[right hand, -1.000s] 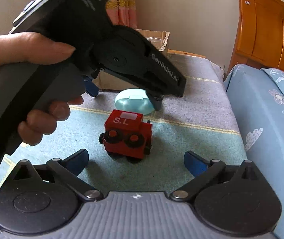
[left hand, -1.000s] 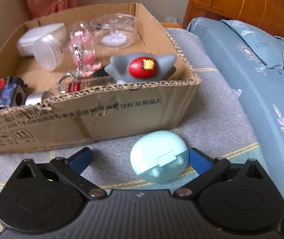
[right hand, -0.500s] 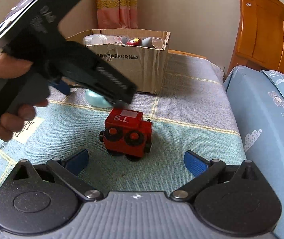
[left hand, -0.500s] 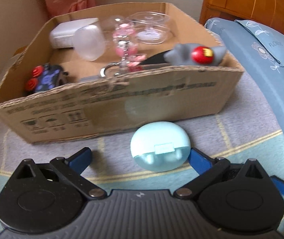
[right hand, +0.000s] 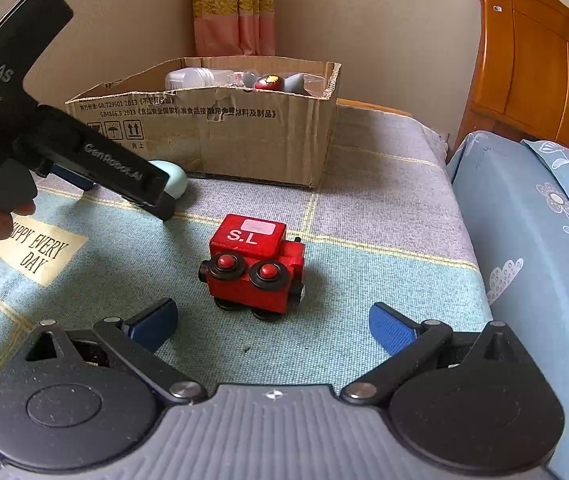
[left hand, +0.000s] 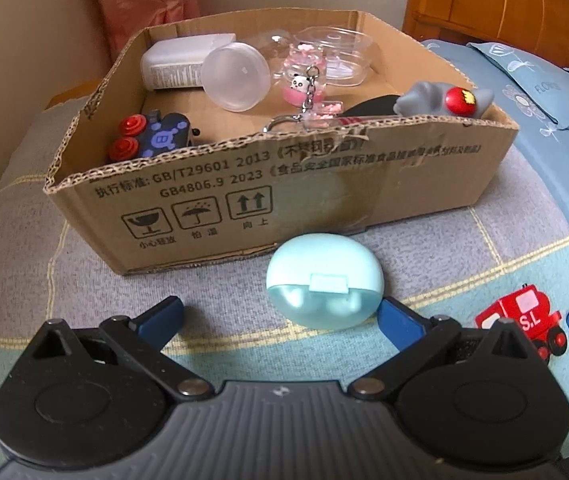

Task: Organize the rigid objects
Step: 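Move the right tool to the red S.L train while the left tool moves to the mint-green case, then grasp the mint-green case with the left tool while the right tool grasps the red train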

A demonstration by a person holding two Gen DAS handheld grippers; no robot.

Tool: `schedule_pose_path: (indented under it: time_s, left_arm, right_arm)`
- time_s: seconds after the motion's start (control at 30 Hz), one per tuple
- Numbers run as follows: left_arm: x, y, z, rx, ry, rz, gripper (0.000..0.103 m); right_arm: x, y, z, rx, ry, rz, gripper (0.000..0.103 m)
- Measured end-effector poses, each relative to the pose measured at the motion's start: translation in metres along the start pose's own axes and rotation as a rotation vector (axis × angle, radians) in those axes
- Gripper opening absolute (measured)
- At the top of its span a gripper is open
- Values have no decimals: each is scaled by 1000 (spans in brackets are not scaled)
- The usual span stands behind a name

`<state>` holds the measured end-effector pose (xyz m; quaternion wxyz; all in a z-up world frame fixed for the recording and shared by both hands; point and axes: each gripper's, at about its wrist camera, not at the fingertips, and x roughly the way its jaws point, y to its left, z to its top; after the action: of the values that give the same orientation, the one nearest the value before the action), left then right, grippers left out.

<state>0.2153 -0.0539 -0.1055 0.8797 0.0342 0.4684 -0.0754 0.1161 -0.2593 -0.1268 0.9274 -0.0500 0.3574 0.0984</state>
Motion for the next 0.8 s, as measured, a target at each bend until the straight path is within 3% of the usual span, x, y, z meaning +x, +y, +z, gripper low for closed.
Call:
schedule_pose_path:
  time_s: [0.37,0.43,0.6,0.8]
  left_arm:
    - [5,-15,3,121,-42,-84,102]
    - [5,-14,2,125,-51,-90,98]
    - [0,-17,1,167,-86,-110,75]
    - [-2,-13,2,167,-102,-108,61]
  right_arm:
    - [0,1,0,-2,-4,2,103]
    - [1,0,0,-3,-6,3,103]
    - [1,0,-1,-7,-13,8,103]
    - [1,2,0,-17,-9,18,103]
